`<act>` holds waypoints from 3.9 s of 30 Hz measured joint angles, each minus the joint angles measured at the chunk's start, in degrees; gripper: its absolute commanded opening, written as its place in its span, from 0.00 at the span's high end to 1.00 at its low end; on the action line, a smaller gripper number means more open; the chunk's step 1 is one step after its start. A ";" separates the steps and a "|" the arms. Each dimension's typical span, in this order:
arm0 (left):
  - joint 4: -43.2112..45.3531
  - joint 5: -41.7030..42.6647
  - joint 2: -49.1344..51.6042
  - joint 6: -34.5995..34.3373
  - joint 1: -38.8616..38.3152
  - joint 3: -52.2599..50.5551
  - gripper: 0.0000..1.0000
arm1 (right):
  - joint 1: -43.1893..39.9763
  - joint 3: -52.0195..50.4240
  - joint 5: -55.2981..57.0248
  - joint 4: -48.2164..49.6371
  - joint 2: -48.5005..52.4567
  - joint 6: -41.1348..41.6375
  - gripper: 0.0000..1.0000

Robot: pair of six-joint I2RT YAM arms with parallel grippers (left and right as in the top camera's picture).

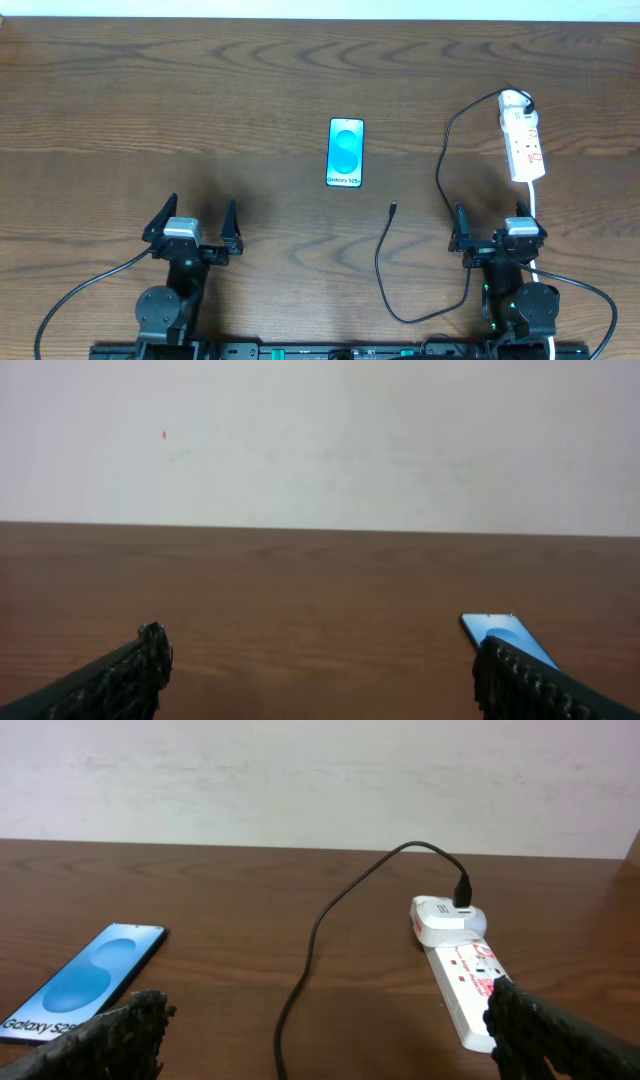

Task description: Plug charger to phone and switch on socket

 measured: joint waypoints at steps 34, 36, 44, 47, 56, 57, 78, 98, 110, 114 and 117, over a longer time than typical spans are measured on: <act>-29.44 18.60 41.88 -4.83 0.02 42.45 0.02 | 0.00 0.00 0.00 -0.02 0.02 0.00 0.01; -35.45 18.05 45.27 -5.25 0.00 47.60 0.02 | 0.00 0.00 0.00 -0.04 0.02 0.00 0.01; -65.26 16.35 67.32 -5.79 -0.17 73.29 0.02 | 0.00 0.00 0.00 -0.02 0.02 0.00 0.01; -72.15 15.43 75.23 -5.77 -1.20 79.34 0.02 | 0.00 0.00 0.02 0.00 0.02 0.00 0.01; -70.90 21.14 84.50 -7.72 -3.08 80.67 0.02 | 0.00 0.00 0.00 0.00 0.02 0.02 0.01; -70.88 21.70 84.52 -7.78 -3.08 80.67 0.02 | 0.00 0.00 0.00 0.00 0.02 0.00 0.01; -68.30 22.71 84.54 -12.39 -7.02 80.65 0.02 | 0.00 0.00 0.00 0.00 0.02 0.00 0.01; -76.22 5.60 92.11 -17.79 -13.77 92.13 0.02 | 0.00 0.00 0.00 0.00 0.02 0.00 0.01; -75.45 3.98 96.54 -17.79 -15.50 92.13 0.02 | 0.00 0.00 0.00 0.00 0.02 0.00 0.01; -75.14 3.98 96.54 -17.79 -15.50 92.13 0.02 | 0.00 0.00 0.00 0.00 0.02 0.00 0.01; -74.99 3.98 96.54 -17.79 -15.50 92.13 0.02 | 0.00 0.00 0.02 0.00 0.02 0.02 0.01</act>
